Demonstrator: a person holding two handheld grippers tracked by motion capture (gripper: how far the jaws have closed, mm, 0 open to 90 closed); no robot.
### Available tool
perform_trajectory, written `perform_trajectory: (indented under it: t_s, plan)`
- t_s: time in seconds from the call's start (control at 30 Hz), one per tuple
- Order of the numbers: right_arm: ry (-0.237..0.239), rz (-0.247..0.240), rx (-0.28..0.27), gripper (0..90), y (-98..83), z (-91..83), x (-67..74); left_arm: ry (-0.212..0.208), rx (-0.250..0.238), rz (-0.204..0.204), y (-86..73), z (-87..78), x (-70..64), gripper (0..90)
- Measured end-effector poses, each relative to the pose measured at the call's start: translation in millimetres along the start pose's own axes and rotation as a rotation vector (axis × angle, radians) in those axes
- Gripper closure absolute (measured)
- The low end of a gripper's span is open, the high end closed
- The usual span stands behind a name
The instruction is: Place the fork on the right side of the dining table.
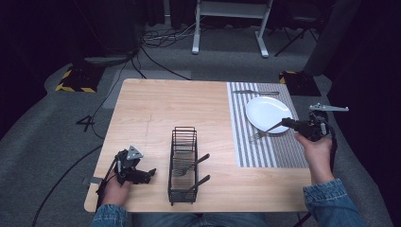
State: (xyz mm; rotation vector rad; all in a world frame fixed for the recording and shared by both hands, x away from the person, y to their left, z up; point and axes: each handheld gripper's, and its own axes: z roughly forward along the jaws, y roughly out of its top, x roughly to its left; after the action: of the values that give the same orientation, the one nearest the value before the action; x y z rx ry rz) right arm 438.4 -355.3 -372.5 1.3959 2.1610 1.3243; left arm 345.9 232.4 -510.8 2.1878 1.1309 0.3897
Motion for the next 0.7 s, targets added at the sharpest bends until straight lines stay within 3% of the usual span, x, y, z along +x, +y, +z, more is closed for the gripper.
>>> perform_trajectory:
  t_s: [0.4,0.7]
  plan:
    - [0.038,0.001,0.014,86.6,-10.4,4.0,9.1,0.000,0.000,0.000,0.0,0.0,0.0,0.1]
    - [0.018,0.017,0.027,84.7,-8.9,5.9,3.9,-0.001,0.000,0.000,0.0,0.0,-0.1,0.1]
